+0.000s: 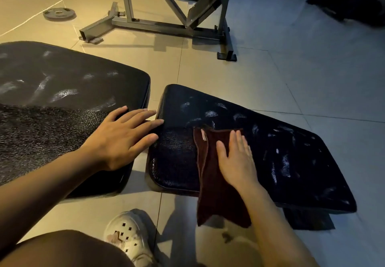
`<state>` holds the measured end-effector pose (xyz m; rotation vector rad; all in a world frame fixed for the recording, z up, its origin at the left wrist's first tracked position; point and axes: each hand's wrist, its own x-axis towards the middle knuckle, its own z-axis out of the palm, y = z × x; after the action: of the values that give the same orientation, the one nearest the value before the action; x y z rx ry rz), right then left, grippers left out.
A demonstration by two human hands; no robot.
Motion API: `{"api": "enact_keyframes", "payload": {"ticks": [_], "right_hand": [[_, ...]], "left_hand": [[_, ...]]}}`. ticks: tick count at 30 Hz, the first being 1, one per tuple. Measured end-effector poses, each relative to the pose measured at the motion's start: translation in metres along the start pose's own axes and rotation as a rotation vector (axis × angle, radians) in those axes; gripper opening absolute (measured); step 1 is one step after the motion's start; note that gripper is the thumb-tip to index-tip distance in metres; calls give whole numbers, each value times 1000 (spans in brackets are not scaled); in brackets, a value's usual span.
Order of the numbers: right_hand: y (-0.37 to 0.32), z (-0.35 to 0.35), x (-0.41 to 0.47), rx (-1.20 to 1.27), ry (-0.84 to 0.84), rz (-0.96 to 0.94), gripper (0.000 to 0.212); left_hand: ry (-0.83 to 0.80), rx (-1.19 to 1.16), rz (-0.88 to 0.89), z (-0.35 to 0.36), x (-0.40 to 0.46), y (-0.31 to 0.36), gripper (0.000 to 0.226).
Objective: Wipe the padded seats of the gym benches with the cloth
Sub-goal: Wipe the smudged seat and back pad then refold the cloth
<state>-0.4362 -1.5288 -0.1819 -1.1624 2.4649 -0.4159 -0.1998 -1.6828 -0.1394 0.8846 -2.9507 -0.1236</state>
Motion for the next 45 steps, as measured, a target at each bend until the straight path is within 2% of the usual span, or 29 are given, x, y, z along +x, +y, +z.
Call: {"api": "enact_keyframes", "payload": {"ticks": [2, 6, 8, 11, 15, 18, 20, 22, 25, 27, 32, 35, 37, 39, 42, 45], "right_hand": [[-9, 1, -1, 33, 8, -19, 62], [-47, 25, -57, 115, 23, -326, 56], [-54, 29, -77, 114, -34, -403, 59], [-38, 21, -57, 115, -53, -371, 61], [3, 0, -12, 51, -33, -110, 66], [-4, 0, -3, 32, -11, -43, 65], [-30, 9, -11, 1, 31, -89, 64], [-57, 22, -29, 6, 60, -231, 62], [-65, 29, -47, 12, 27, -371, 64], [-44, 26, -42, 11, 40, -302, 64], [40, -2, -10, -75, 18, 49, 74], [55, -10, 0, -53, 6, 125, 72], [41, -3, -8, -24, 36, 67, 68], [17, 8, -26, 22, 55, -68, 63], [-16, 20, -53, 70, 8, -250, 59], [-15, 22, -53, 59, -3, -294, 59]], "left_hand": [[4, -1, -7, 0, -1, 0, 76], [31, -6, -13, 0, 0, 2, 79], [23, -8, -11, 0, -1, 2, 78], [29, -16, -9, -1, -1, 2, 76], [24, -33, -8, -1, -1, 2, 76], [36, -24, -12, -1, 0, 3, 75], [42, -22, -8, -1, -1, 4, 74], [44, -22, -18, -1, 0, 3, 75], [28, -31, -17, -1, -1, 2, 75], [38, -40, -12, -1, -2, 2, 74], [65, -34, 1, 0, -1, 1, 67], [61, -24, 6, 1, 0, -1, 65], [65, -17, 4, 2, 1, -1, 66], [69, -15, 1, 3, 1, -1, 66], [61, -21, 0, 1, 0, -1, 67], [55, -22, -2, 0, 0, 0, 66]]}}
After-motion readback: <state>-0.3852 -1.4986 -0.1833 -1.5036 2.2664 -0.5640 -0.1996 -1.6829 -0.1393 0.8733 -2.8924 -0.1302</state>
